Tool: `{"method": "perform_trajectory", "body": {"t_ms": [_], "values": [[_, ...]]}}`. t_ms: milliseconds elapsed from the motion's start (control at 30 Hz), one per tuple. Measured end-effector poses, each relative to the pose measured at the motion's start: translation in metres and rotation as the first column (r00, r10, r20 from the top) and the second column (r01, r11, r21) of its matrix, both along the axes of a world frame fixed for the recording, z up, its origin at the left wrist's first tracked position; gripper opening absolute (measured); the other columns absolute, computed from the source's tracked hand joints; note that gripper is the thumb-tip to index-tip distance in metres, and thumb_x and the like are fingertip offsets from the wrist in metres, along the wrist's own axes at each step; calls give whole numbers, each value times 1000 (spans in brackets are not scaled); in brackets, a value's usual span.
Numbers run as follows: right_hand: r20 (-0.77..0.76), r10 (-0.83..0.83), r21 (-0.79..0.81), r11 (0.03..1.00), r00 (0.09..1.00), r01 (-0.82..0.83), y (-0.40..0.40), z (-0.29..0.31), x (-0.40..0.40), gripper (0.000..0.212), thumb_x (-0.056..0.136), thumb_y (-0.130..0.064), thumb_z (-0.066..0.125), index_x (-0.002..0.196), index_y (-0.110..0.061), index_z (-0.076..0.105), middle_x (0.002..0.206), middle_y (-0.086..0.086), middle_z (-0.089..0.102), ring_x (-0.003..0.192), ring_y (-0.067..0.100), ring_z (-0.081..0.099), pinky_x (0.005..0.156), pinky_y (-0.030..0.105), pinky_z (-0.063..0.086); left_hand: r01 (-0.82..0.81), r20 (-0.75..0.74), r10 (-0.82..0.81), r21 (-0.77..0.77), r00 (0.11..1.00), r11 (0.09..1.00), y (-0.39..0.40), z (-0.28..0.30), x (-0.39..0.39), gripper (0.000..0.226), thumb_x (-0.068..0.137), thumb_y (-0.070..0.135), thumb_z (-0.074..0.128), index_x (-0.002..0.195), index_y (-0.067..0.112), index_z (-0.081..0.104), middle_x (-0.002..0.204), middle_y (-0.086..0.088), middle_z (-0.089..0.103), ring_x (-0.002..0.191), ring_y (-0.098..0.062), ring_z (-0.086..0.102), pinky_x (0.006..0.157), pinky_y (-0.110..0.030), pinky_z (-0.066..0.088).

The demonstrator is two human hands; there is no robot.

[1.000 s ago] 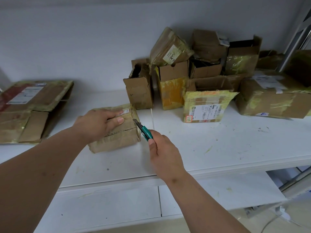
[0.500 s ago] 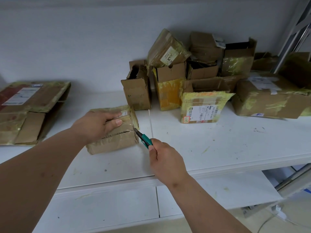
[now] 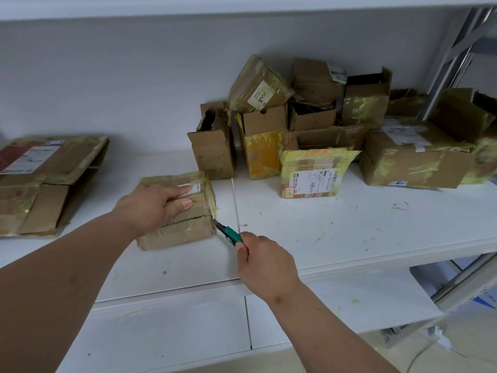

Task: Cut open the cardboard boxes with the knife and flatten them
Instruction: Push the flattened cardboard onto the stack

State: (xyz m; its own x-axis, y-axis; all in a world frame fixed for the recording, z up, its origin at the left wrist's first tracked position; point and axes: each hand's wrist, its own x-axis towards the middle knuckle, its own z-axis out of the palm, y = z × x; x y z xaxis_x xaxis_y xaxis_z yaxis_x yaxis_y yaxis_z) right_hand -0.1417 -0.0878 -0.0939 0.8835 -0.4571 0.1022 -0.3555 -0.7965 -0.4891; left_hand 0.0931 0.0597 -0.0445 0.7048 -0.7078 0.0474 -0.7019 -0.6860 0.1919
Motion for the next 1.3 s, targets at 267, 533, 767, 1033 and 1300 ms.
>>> {"method": "perform_trajectory", "body": {"t_ms": [267, 533, 767, 1033, 1300], "values": [[-177, 41, -36, 998, 983, -48, -6, 9, -12, 18, 102, -31, 32, 91, -24, 44, 84, 1, 55, 75, 25, 49, 64, 31, 36, -16, -1, 16, -2, 1000, 1000, 2, -6, -2, 87, 62, 101, 7, 136, 63, 32, 148, 19, 44, 140, -19, 36, 109, -49, 37], [47, -103, 231, 969, 994, 89, -10, 11, -14, 30, 106, -28, 32, 122, -22, 56, 95, 3, 64, 85, 24, 59, 69, 32, 43, -24, -23, 31, 257, 999, 966, -11, 16, -25, 68, 89, 73, 31, 151, 49, 18, 160, 13, 23, 147, -21, 21, 115, -48, 28], [-3, -221, 798, 587, 975, 135, 0, 18, 1, 31, 106, -20, 23, 127, -21, 46, 89, 0, 55, 78, 31, 75, 60, 25, 51, -38, 42, 24, 375, 999, 926, -6, 24, -38, 89, 74, 86, 29, 152, 44, 18, 161, 16, 17, 140, -26, 25, 115, -37, 25], [52, -251, 924, 380, 967, 49, 6, 24, 18, 35, 102, -12, 23, 106, -40, 44, 87, 12, 54, 60, 32, 69, 51, 20, 53, -157, 45, 150, 261, 988, 952, -13, 7, -39, 106, 65, 95, 18, 151, 35, 27, 158, 0, 24, 142, -31, 24, 115, -46, 27], [64, -276, 930, 365, 959, 43, -1, 16, 42, 39, 101, -12, 23, 121, -30, 50, 82, 10, 54, 55, 29, 69, 52, 22, 51, -65, -44, 81, 287, 996, 956, -5, 17, -32, 103, 71, 91, 19, 155, 31, 21, 162, 9, 15, 146, -18, 21, 116, -40, 27]]}}
